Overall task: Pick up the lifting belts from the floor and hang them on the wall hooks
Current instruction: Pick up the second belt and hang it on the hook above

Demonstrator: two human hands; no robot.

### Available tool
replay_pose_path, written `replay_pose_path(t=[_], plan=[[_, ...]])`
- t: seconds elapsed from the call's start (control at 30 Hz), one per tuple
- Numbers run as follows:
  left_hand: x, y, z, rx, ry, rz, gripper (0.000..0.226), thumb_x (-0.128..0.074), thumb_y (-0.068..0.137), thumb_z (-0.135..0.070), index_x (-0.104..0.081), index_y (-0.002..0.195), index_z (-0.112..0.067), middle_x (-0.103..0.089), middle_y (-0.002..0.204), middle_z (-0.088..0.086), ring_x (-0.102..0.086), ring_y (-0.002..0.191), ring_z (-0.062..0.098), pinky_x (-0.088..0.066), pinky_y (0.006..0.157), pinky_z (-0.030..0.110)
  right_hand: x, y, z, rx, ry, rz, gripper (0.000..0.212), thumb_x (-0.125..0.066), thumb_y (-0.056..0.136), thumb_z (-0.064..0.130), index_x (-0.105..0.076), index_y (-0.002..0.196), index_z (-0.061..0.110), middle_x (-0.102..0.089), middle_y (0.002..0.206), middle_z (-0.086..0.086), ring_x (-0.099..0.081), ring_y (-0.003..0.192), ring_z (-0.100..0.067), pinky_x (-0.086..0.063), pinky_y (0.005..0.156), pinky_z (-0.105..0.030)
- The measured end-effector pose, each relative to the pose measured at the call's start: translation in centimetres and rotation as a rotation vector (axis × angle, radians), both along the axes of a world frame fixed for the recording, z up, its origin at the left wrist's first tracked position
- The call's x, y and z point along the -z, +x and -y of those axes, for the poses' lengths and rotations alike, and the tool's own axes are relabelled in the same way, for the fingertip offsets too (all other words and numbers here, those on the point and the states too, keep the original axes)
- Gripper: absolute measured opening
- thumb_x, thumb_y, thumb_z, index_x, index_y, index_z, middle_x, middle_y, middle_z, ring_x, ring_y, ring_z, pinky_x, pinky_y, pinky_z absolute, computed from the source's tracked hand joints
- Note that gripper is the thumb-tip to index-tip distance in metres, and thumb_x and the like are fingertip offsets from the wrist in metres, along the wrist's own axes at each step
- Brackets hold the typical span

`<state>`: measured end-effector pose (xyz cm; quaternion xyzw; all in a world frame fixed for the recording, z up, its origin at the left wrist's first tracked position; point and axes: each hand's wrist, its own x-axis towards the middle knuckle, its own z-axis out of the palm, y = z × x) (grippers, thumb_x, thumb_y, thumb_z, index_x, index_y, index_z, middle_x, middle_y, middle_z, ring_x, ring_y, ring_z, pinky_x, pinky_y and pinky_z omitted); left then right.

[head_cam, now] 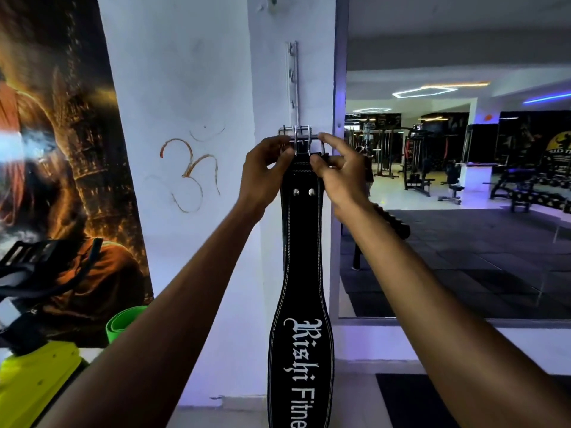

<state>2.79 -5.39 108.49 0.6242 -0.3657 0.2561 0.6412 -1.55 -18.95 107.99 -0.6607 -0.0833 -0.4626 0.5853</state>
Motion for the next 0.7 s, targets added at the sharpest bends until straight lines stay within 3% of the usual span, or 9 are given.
replay_pose_path(t=[0.13, 0.2, 0.3, 0.4, 0.57, 0.7], plan=[[0.1, 1.8, 1.5, -0.036, 0.017, 0.024, 0.017, -0.064, 0.093, -0.013, -0.074, 0.097, -0.026, -0.075, 0.091, -0.003, -0.071, 0.089, 0.011, -0.058, 0.095, 0.045, -0.3, 2.0, 1.7, -0.020, -0.015, -0.014, 0.032, -0.066, 0.086, 0.006, -0.070, 0.114, 0.021, -0.070, 0.096, 0.007, -0.065, 0.084, -0.005, -0.056, 0.085, -0.027], [0.1, 3.1, 2.3, -0.066, 0.016, 0.049, 0.015, -0.064, 0.093, -0.010, -0.075, 0.096, -0.020, -0.075, 0.091, -0.003, -0.070, 0.087, 0.007, -0.058, 0.087, 0.029, -0.2, 3.4, 2.2, -0.031, -0.021, -0.002, 0.025, -0.065, 0.086, 0.004, -0.072, 0.106, 0.017, -0.069, 0.089, 0.013, -0.064, 0.083, -0.005, -0.055, 0.086, -0.030], [0.0, 5.3, 3.5, -0.108, -0.014, 0.059, 0.013, -0.064, 0.092, -0.005, -0.073, 0.095, -0.013, -0.073, 0.088, -0.005, -0.067, 0.083, 0.003, -0.052, 0.077, 0.013, -0.3, 6.1, 3.1, -0.034, -0.025, 0.011, 0.021, -0.066, 0.085, 0.004, -0.073, 0.096, 0.020, -0.071, 0.087, 0.005, -0.065, 0.084, -0.012, -0.054, 0.084, -0.034], [-0.2, 8.6, 4.5, -0.140, -0.045, 0.091, 0.014, -0.065, 0.091, -0.007, -0.072, 0.091, -0.018, -0.072, 0.087, -0.010, -0.068, 0.088, 0.005, -0.054, 0.086, 0.022, -0.7, 9.4, 4.0, -0.048, -0.039, 0.037, 0.020, -0.067, 0.084, 0.003, -0.072, 0.091, 0.021, -0.070, 0.083, 0.006, -0.065, 0.081, -0.009, -0.054, 0.082, -0.033], [-2.2, 15.1, 5.9, -0.124, -0.169, 0.142, 0.016, -0.066, 0.089, -0.009, -0.072, 0.086, -0.023, -0.074, 0.086, -0.010, -0.070, 0.089, 0.008, -0.056, 0.090, 0.031, -3.1, 15.6, 4.8, -0.015, -0.089, 0.132, 0.020, -0.069, 0.083, 0.009, -0.071, 0.085, 0.028, -0.073, 0.087, 0.006, -0.069, 0.090, -0.018, -0.056, 0.090, -0.044], [-5.3, 20.4, 7.0, -0.073, -0.240, 0.180, 0.016, -0.066, 0.088, -0.007, -0.071, 0.103, -0.012, -0.073, 0.091, 0.001, -0.069, 0.084, 0.009, -0.057, 0.086, 0.029, -5.9, 20.5, 5.4, 0.090, -0.153, 0.215, 0.012, -0.070, 0.083, 0.014, -0.073, 0.094, 0.018, -0.075, 0.093, 0.004, -0.069, 0.092, -0.014, -0.057, 0.086, -0.040]])
